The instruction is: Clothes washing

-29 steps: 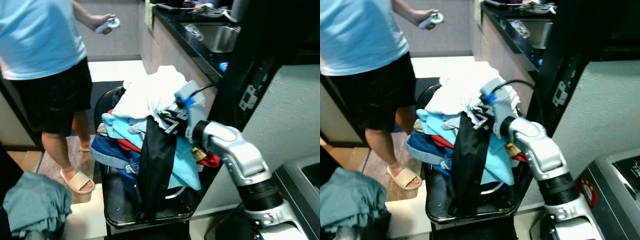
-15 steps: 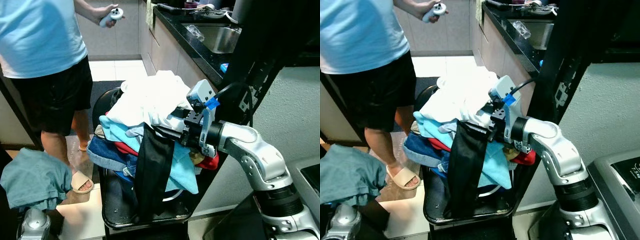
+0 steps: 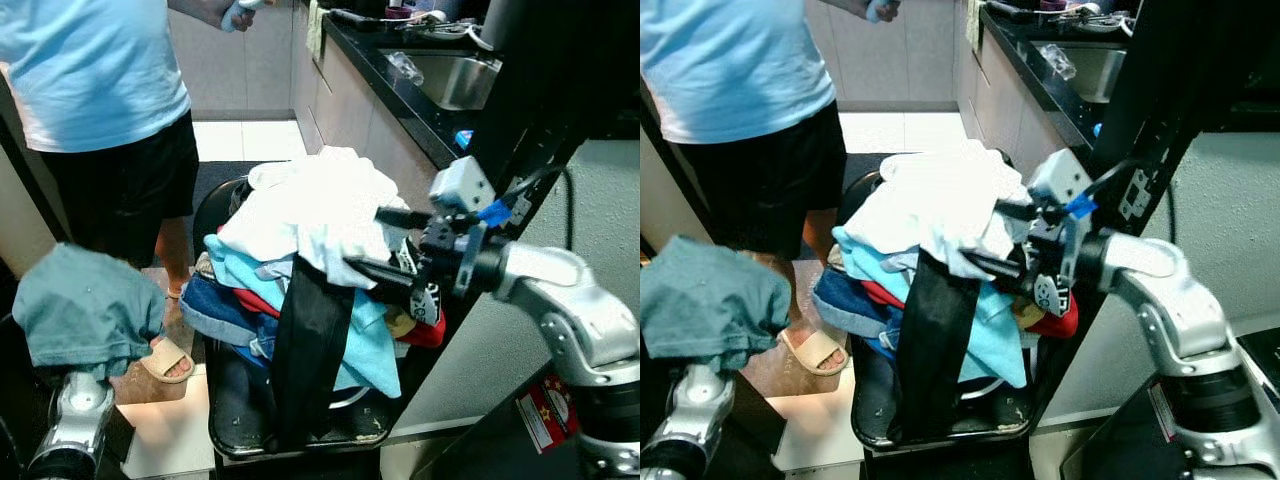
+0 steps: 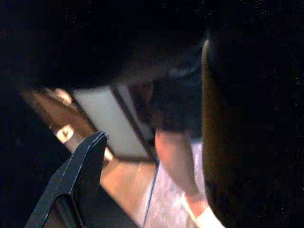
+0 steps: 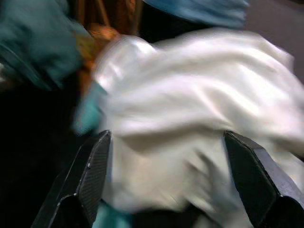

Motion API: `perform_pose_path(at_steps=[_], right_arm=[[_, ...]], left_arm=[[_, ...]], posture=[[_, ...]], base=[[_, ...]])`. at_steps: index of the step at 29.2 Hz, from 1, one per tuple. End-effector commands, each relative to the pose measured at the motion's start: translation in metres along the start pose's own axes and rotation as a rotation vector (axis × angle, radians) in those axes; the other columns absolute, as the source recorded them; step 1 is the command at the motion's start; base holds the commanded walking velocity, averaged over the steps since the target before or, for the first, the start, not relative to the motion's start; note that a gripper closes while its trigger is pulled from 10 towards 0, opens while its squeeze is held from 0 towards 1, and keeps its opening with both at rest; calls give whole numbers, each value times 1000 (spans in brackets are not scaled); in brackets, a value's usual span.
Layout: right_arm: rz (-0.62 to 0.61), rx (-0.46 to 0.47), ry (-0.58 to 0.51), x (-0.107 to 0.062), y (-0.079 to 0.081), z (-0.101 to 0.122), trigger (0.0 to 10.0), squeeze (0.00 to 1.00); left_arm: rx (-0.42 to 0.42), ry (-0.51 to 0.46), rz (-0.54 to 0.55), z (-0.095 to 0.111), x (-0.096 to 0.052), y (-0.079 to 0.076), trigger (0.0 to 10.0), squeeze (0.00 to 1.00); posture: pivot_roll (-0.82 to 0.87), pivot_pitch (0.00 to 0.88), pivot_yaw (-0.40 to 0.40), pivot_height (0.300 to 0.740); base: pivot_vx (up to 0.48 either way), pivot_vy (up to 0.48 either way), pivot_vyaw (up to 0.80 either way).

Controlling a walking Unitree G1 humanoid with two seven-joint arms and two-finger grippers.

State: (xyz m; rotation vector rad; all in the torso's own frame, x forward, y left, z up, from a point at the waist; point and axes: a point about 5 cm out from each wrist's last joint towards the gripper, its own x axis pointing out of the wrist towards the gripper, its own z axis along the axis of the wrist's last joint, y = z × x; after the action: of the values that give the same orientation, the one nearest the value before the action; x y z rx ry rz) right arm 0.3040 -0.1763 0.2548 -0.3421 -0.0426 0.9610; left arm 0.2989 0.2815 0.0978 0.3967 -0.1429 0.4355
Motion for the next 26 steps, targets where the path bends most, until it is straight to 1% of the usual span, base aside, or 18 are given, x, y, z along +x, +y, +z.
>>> perform_pose_path(at_steps=[1,2,3,4,5,6,7,9,10,12,14,15,16,18,20,21,22,26], right_arm=[[-127,-35,18,-18,-23,2,10000,0],[-223,-34,11,-31,-39,5,10000,0],[-223,-34,11,-31,-39,5,10000,0],[-296,-27,-3,-43,-50,7,10000,0],[-331,-23,-10,-50,-56,7,10000,0],[-332,-25,-10,-58,-57,6,10000,0],[-332,-25,-10,-58,-57,6,10000,0],[-296,-2,-57,-68,-54,6,10000,0],[-296,-2,-57,-68,-54,6,10000,0],[-271,38,-162,-74,-52,13,10000,0],[-272,99,-260,-76,-52,14,10000,0],[-272,99,-260,-76,-52,14,10000,0],[-276,126,-280,-75,-53,12,10000,0],[-290,147,-281,-74,-54,8,10000,0],[-383,177,-182,-69,-61,-8,10000,0],[-383,177,-182,-69,-61,-8,10000,0],[-469,194,-128,-69,-69,-18,10000,0],[-494,203,-128,-70,-72,-20,10000,0]], left_arm=[[-14,-52,-25,11,3,-5,10000,0],[-23,-90,-38,20,6,-7,10000,0],[-23,-90,-38,20,6,-7,10000,0],[-34,-122,-48,28,8,-9,10000,0],[-42,-143,-55,33,9,-11,10000,0],[-54,-162,-65,38,10,-13,10000,0],[-54,-162,-65,38,10,-13,10000,0],[-70,-184,-86,46,10,-20,10000,0],[-70,-184,-86,46,10,-20,10000,0],[-79,-193,-113,49,9,-26,10000,0],[-73,-227,-157,58,6,-37,10000,0],[-73,-227,-157,58,6,-37,10000,0],[-76,-242,-171,63,5,-41,10000,0],[-82,-253,-182,67,5,-44,10000,0],[-113,-278,-201,77,4,-50,10000,0],[-113,-278,-201,77,4,-50,10000,0],[-136,-304,-218,88,4,-55,10000,0],[-144,-313,-224,92,4,-57,10000,0]], posture=[[126,42,-83,740],[126,42,-82,740],[126,42,-82,740],[127,42,-84,740],[130,42,-84,740],[129,42,-84,740],[129,42,-84,740],[129,42,-83,740],[129,42,-83,740],[124,40,-81,740],[118,40,-76,740],[118,40,-76,740],[117,40,-75,740],[116,39,-71,740],[112,39,-69,740],[112,39,-69,740],[110,37,-66,740],[110,37,-66,740]], base=[[0,0,0],[0,0,0],[0,0,0],[0,0,0],[0,0,0],[0,0,0],[0,0,0],[0,0,0],[0,0,0],[0,0,0],[0,0,0],[0,0,0],[0,0,0],[0,0,0],[0,0,0],[0,0,0],[0,0,0],[0,0,0]])
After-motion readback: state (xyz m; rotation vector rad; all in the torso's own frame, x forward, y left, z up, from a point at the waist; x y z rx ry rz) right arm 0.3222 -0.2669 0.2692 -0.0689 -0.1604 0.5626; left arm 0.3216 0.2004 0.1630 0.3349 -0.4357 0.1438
